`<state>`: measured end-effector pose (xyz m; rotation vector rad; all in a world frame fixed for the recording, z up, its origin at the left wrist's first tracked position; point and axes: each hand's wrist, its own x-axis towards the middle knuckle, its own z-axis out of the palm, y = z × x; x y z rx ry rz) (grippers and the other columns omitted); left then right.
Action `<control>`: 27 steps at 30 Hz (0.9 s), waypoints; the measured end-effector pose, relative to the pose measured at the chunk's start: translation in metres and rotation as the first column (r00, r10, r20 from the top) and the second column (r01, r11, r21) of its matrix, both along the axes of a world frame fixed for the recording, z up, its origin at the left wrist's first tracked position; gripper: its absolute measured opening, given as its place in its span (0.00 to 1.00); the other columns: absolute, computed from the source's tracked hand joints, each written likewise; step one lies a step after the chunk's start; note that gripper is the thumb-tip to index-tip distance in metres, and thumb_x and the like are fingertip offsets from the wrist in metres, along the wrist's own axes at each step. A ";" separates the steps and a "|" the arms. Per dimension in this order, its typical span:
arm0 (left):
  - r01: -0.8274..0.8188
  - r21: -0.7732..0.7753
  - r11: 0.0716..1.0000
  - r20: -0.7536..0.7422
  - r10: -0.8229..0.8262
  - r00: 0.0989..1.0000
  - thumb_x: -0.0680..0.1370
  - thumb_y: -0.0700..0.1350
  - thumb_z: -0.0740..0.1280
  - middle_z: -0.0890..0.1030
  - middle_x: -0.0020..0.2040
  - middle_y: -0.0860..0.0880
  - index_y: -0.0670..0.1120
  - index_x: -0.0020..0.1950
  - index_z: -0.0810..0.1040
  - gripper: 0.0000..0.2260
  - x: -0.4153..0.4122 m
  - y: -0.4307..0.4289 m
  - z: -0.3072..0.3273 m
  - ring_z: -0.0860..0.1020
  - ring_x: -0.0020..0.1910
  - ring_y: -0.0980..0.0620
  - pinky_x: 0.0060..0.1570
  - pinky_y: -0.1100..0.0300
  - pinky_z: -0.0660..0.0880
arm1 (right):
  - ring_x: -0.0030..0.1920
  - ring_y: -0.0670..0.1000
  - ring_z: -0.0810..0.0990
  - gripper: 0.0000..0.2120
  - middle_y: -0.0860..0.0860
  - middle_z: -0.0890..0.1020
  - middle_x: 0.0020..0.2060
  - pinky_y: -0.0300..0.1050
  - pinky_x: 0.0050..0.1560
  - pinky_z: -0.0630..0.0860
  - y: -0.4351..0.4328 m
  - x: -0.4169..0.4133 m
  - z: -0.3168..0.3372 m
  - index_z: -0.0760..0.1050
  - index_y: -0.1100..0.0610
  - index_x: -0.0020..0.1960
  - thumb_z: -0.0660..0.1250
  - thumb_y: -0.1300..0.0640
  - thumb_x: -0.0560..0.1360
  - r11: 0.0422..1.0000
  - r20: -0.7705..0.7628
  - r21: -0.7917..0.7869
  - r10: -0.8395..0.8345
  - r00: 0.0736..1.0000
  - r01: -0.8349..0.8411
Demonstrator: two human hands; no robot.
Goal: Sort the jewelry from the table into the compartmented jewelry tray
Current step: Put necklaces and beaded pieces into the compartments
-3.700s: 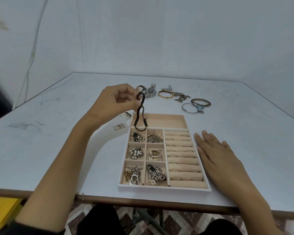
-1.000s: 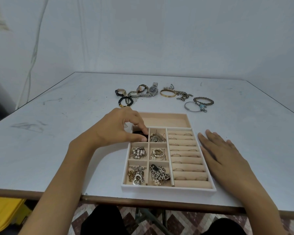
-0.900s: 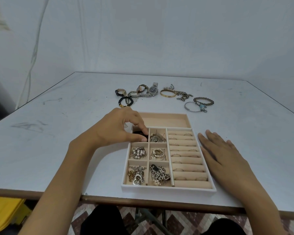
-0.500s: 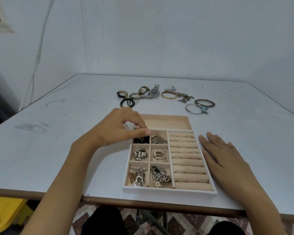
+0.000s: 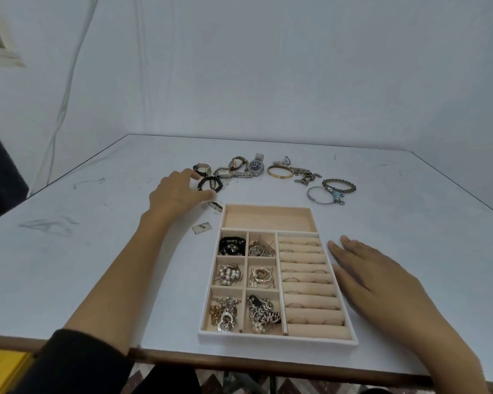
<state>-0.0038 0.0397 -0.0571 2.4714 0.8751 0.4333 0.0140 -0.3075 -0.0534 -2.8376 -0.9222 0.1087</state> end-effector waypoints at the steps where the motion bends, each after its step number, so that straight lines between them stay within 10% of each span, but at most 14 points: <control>1: -0.021 0.011 1.000 -0.002 0.021 1.000 0.70 0.62 0.71 0.74 0.65 0.48 0.53 0.66 0.72 0.27 0.003 -0.002 -0.002 0.70 0.65 0.45 0.55 0.50 0.69 | 0.76 0.41 0.49 0.25 0.39 0.50 0.77 0.40 0.73 0.52 -0.002 0.002 0.005 0.49 0.41 0.77 0.46 0.41 0.81 1.000 -0.004 -0.014 0.016 1.000 -0.016; 8: -0.027 0.232 0.972 0.095 0.005 0.995 0.73 0.61 0.68 0.79 0.52 0.51 0.56 0.47 0.81 0.11 0.005 -0.013 -0.008 0.75 0.55 0.48 0.42 0.57 0.64 | 0.53 0.41 0.79 0.12 0.37 0.81 0.54 0.45 0.59 0.73 -0.002 0.052 0.039 0.77 0.37 0.57 0.61 0.40 0.75 0.992 -0.095 0.085 0.105 0.990 -0.097; 13: -0.009 0.223 0.975 0.185 -0.033 0.982 0.75 0.54 0.68 0.82 0.48 0.55 0.55 0.48 0.79 0.06 0.005 -0.010 -0.012 0.77 0.48 0.51 0.41 0.58 0.66 | 0.40 0.45 0.85 0.06 0.47 0.86 0.40 0.43 0.46 0.76 0.017 0.090 0.063 0.80 0.47 0.52 0.66 0.52 0.77 0.976 -0.361 0.182 0.177 0.916 -0.118; 18: 0.023 0.168 0.985 0.166 -0.052 0.985 0.76 0.53 0.68 0.82 0.49 0.56 0.54 0.58 0.76 0.12 0.006 -0.006 -0.013 0.78 0.52 0.51 0.46 0.57 0.68 | 0.35 0.50 0.80 0.04 0.54 0.84 0.39 0.41 0.33 0.72 0.048 0.141 0.056 0.81 0.55 0.46 0.67 0.58 0.76 0.980 -0.300 0.200 0.049 0.953 0.012; 27: 0.044 0.119 0.992 0.011 -0.046 0.999 0.77 0.53 0.67 0.80 0.60 0.48 0.47 0.68 0.73 0.21 0.006 0.000 -0.006 0.75 0.60 0.44 0.51 0.55 0.67 | 0.71 0.60 0.60 0.21 0.58 0.68 0.69 0.53 0.66 0.61 0.068 0.195 0.011 0.66 0.58 0.71 0.55 0.61 0.79 0.943 -0.041 0.104 -0.315 0.948 0.317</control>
